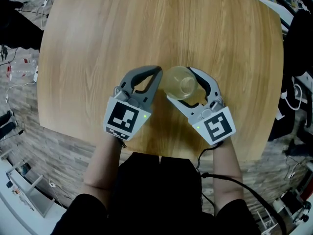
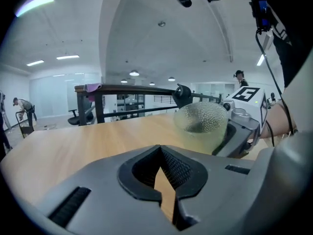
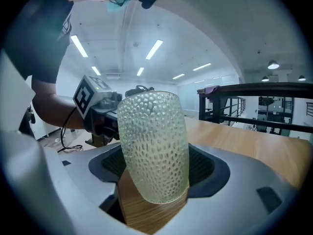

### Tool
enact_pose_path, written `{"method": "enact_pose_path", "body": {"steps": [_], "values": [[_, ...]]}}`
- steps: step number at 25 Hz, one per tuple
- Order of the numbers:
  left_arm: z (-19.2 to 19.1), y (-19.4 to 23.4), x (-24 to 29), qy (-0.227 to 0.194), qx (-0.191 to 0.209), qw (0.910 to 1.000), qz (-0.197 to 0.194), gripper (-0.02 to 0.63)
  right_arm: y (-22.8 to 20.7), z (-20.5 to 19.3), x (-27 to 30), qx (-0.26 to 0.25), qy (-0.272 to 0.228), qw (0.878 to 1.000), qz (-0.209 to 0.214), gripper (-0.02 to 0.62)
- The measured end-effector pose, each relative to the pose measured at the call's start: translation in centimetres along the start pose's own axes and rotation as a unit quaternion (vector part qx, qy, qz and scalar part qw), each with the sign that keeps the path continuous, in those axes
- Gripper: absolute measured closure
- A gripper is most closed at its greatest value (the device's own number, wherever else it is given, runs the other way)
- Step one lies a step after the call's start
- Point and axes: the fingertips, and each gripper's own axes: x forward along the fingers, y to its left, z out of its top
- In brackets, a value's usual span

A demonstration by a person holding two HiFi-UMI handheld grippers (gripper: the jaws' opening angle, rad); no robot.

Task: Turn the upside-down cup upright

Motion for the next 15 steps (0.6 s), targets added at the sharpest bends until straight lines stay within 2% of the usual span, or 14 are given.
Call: {"method": "enact_pose_path", "body": {"steps": [4, 11, 15], "values": [[-0.6, -0.3, 1.0, 0.006, -0.005, 1.0000, -0.005, 0.598, 1.3, -1.0, 0.9, 0.006, 0.016, 1.000, 0.016, 0.267], [-2.3, -0.9, 1.6, 0.024, -0.014, 0.9995, -0.014, 0.598, 1.2, -3.1, 1.3, 0.037, 0.054, 0.998, 0.015, 0.267], [-3.5, -1.0, 2.3, 0.046, -0.003, 0.9988, -0.017, 0.598, 1.3, -4.7, 1.8, 0.047, 0.088, 0.995, 0.024, 0.267]]}}
